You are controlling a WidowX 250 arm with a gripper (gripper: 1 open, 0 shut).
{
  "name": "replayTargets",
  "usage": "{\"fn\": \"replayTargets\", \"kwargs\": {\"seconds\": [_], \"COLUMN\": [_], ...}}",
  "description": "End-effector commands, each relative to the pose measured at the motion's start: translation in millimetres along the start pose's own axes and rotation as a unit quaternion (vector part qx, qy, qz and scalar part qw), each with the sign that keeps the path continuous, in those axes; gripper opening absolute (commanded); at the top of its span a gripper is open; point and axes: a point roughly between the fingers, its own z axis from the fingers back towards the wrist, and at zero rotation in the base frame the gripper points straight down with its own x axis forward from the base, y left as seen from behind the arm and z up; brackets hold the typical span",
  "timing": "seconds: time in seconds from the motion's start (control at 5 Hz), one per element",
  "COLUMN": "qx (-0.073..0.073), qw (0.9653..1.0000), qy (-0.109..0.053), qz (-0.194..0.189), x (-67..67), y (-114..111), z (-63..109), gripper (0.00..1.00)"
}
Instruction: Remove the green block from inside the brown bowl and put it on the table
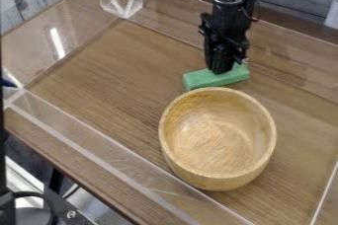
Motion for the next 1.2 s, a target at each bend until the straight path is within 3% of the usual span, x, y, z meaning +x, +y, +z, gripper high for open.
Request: {"fn": "replayTargets", "kwargs": {"seconds": [0.0,0.4,0.6,0.8,1.0], "qx": [0.015,0.029,0.044,0.057,0.068], "qw": [0.9995,0.9967,0.9903,0.9841,0.9867], "qy": [-0.025,-0.042,-0.056,-0.072,-0.063], "qz": [0.016,0.062,0.12,0.152,0.134], "x": [-3.1,-12.1,-21.8,-24.6,-22.0], "y": [2,2,8,5,8], "z": [25.6,54.7,78.0,103.4,88.3], "gripper": [0.0,0.0,0.0,0.0,1.0]}}
